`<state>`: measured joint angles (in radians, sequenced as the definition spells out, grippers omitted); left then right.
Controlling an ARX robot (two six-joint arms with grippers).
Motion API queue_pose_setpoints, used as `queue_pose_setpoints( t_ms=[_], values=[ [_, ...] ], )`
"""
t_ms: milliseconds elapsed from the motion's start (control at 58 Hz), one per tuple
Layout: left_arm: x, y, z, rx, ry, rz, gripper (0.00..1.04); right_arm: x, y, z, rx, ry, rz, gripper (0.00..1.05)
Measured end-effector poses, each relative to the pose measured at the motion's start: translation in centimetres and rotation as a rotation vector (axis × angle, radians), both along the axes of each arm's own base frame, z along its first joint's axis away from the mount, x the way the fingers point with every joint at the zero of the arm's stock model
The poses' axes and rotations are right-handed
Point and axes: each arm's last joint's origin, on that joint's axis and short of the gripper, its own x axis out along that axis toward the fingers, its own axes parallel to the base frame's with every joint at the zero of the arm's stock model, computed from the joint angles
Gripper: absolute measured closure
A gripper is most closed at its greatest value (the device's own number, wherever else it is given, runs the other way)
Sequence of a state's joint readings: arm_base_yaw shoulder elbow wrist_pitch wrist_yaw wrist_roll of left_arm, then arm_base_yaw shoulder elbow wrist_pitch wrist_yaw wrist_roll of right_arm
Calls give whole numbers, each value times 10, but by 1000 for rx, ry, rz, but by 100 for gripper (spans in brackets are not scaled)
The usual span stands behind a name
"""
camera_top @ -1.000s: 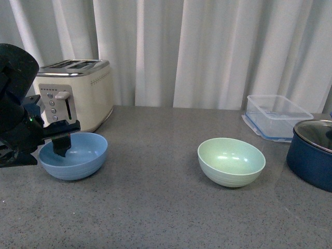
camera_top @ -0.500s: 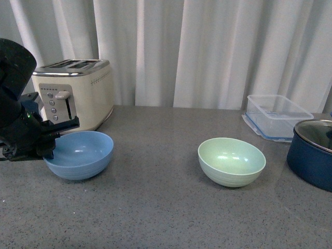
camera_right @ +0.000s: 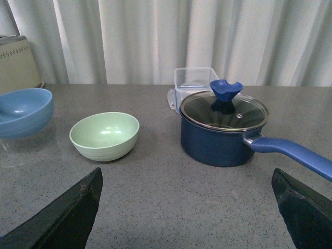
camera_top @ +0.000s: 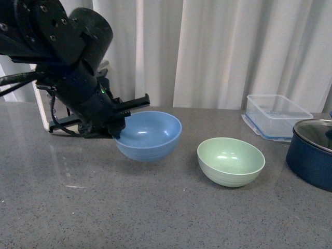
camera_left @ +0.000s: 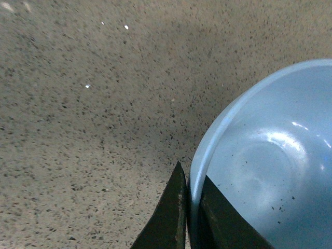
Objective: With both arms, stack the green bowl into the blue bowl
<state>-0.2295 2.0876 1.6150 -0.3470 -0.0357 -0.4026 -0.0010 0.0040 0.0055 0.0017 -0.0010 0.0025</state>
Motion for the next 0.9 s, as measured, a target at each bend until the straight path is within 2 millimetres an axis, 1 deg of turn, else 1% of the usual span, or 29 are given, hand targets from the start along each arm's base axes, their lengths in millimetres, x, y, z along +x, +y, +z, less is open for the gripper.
queue_pose_setpoints(
  t_ms=[103, 345, 483, 655, 672, 845, 897],
  values=[
    [3, -10, -15, 18, 37, -4, 101, 0, 0, 0, 0, 0, 0, 10],
    [6, -14, -35, 29, 83, 0, 101, 0, 0, 0, 0, 0, 0, 10],
    [7, -15, -39, 34, 93, 0, 101, 0, 0, 0, 0, 0, 0, 10],
    [7, -16, -40, 33, 94, -4, 101, 0, 0, 0, 0, 0, 0, 10],
    [7, -16, -40, 30, 94, -4, 100, 0, 0, 0, 0, 0, 0, 10],
    [8, -17, -38, 16, 79, -16, 73, 0, 0, 0, 0, 0, 0, 10],
    [7, -17, -33, 6, 68, -27, 62, 0, 0, 0, 0, 0, 0, 10]
  ],
)
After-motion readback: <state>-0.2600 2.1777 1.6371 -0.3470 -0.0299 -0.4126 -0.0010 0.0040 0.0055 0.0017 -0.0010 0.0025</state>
